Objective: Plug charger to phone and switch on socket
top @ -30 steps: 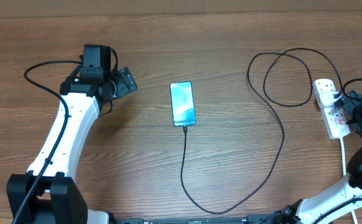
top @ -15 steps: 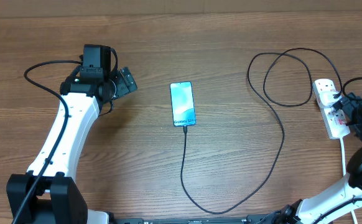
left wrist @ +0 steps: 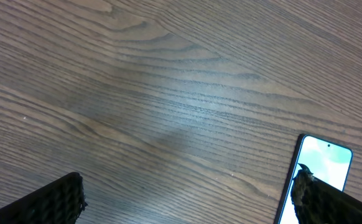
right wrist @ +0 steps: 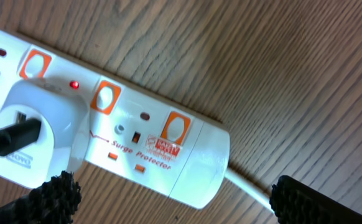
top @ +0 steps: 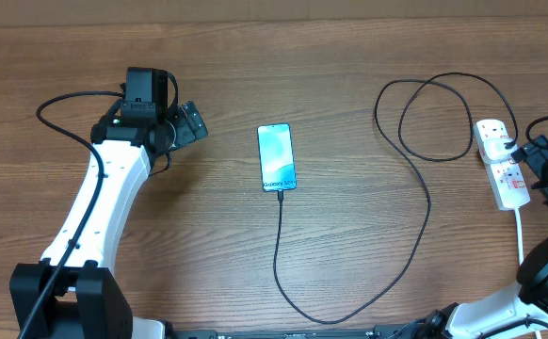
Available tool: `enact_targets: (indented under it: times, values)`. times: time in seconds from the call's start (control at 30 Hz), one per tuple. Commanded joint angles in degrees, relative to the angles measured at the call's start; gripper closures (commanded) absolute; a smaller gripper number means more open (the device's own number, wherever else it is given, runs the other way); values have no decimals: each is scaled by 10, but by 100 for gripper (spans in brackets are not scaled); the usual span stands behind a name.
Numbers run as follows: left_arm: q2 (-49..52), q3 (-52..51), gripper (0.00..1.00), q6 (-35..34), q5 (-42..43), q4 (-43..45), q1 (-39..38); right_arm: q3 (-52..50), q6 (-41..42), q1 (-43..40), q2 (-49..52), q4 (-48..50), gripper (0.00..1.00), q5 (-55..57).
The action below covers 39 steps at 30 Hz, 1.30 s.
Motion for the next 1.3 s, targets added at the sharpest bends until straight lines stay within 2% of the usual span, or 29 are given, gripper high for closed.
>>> enact_targets:
  times: [0.0, 0.33, 0.83, 1.27]
  values:
    - [-5, 3, 0, 11, -12, 0, 1, -3, -3, 3, -10, -2, 0, -6]
    - [-5, 3, 0, 11, -12, 0, 1, -15, -151, 6, -10, 16, 0, -152]
    - [-5, 3, 0, 11, -12, 0, 1, -15, -183, 6, -10, 83, 0, -119]
    - [-5, 3, 1, 11, -12, 0, 1, -15, -183, 6, -10, 85, 0, -119]
